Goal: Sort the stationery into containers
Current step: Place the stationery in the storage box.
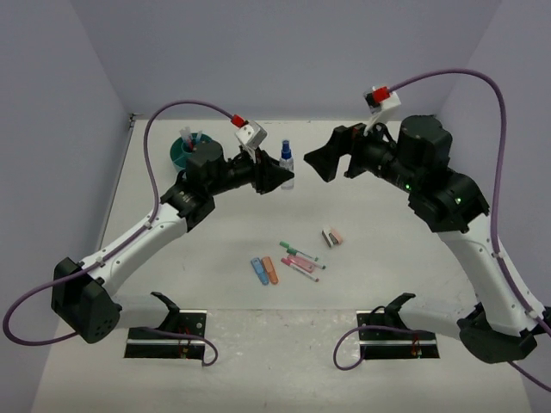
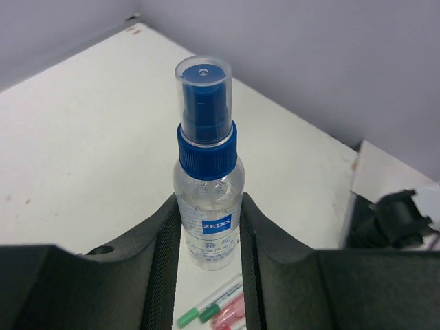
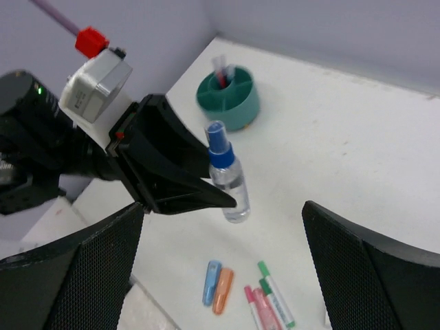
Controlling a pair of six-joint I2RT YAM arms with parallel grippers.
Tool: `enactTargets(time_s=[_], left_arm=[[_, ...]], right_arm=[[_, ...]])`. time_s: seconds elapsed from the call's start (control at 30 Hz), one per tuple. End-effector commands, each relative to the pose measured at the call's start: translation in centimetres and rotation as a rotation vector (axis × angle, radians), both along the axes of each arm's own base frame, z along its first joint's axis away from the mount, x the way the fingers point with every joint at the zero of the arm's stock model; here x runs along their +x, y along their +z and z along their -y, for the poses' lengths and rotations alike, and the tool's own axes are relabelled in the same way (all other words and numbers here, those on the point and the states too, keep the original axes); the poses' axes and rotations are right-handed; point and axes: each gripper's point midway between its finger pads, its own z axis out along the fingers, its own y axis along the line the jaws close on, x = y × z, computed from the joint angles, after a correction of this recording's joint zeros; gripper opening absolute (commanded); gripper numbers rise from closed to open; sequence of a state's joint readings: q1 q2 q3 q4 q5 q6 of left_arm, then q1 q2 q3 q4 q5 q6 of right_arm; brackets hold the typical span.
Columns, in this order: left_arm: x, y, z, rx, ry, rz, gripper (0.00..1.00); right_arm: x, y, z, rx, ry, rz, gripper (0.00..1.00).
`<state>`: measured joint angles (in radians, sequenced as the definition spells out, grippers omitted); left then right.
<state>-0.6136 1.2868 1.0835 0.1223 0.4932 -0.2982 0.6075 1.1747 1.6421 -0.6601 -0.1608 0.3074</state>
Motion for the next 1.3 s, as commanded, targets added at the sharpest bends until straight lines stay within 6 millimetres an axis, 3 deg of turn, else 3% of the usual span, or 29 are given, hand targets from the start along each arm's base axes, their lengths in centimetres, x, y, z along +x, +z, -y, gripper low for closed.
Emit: enactTargets(time_s=[0.0,0.03,0.23,0.27,0.33,0.47,0.57,0.77,1.13,1.27], left_arm=[[8.0,2.7,-6.9,0.019,0.534,0.025,0.0],[9.7,2.6,-9.7,0.033,0.681,0.023,0.0],[16.6,2.7,-22.8,0.012,1.089,-0.002,0.0],[18.0,2.0,-26.0,0.013,1.175,0.013,0.0],[19.2,2.2,-30.1,-0.01,1.276,0.06,0.0],[21.4,1.5,-34.7,-0.024,1.296,0.133,0.0],[22.6,1.8,-36.2,-0.045,1.245,0.184,0.0],[24.5,-1.5,-38.5,-0.044,1.258,0.148,0.0],[25.9,-8.5,-37.9,-0.07,1.216,0.011,0.0],[26.4,-10.0,-37.9,-0.062,1.213,-0.018,0.0]], right_arm=[[0.6,2.4,6.0,0.046,-0.289,0.103,0.99],[0.7,1.6,6.0,0.032,-0.294,0.102,0.99],[0.7,-3.0,5.1,-0.023,-0.235,0.071,0.99],[0.6,-3.5,4.8,-0.016,-0.221,0.073,0.99],[0.2,-3.2,4.3,0.021,-0.19,0.089,0.99],[-0.5,-4.1,3.2,0.053,-0.123,0.082,0.99],[-0.8,-4.2,2.6,0.064,-0.087,0.079,0.99],[-2.2,-3.5,1.8,0.104,-0.01,0.082,0.99],[-2.6,-3.6,0.9,0.111,0.044,0.075,0.99],[-2.6,-3.7,0.9,0.11,0.044,0.073,0.99]])
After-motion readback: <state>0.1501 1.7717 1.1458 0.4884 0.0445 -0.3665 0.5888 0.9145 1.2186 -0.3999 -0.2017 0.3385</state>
